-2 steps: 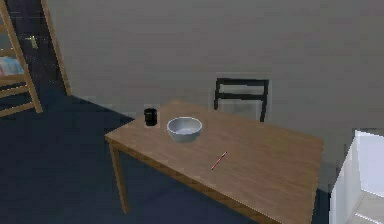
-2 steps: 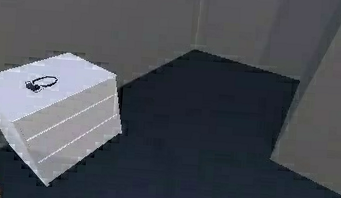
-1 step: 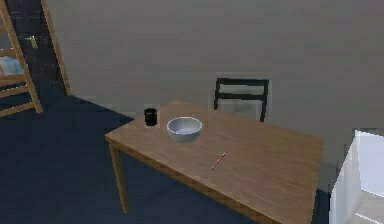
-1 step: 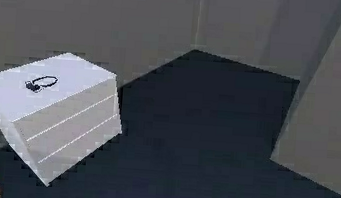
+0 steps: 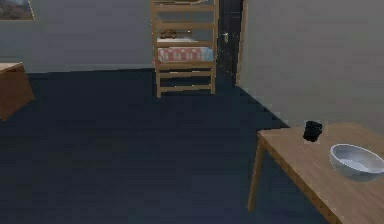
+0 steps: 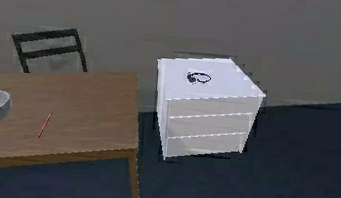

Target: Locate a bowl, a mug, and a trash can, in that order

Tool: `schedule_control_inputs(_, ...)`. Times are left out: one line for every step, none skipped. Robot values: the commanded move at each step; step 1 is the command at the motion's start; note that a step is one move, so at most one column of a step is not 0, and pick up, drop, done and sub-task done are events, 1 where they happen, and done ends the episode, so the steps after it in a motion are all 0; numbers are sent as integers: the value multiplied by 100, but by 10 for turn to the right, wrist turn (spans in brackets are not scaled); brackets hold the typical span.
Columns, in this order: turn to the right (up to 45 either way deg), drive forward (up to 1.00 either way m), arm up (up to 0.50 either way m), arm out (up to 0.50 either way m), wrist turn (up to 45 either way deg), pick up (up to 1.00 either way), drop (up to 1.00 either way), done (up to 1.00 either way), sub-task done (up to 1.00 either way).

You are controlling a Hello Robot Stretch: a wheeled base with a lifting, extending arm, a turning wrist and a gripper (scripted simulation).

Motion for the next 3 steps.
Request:
schedule_control_inputs(-60, 0, 0, 0, 0, 0, 0, 0, 0)
schedule_control_inputs(0, 45, 0, 0, 0, 0, 0, 0, 0)
schedule_control_inputs(450, 0, 0, 0, 0, 0, 0, 0, 0)
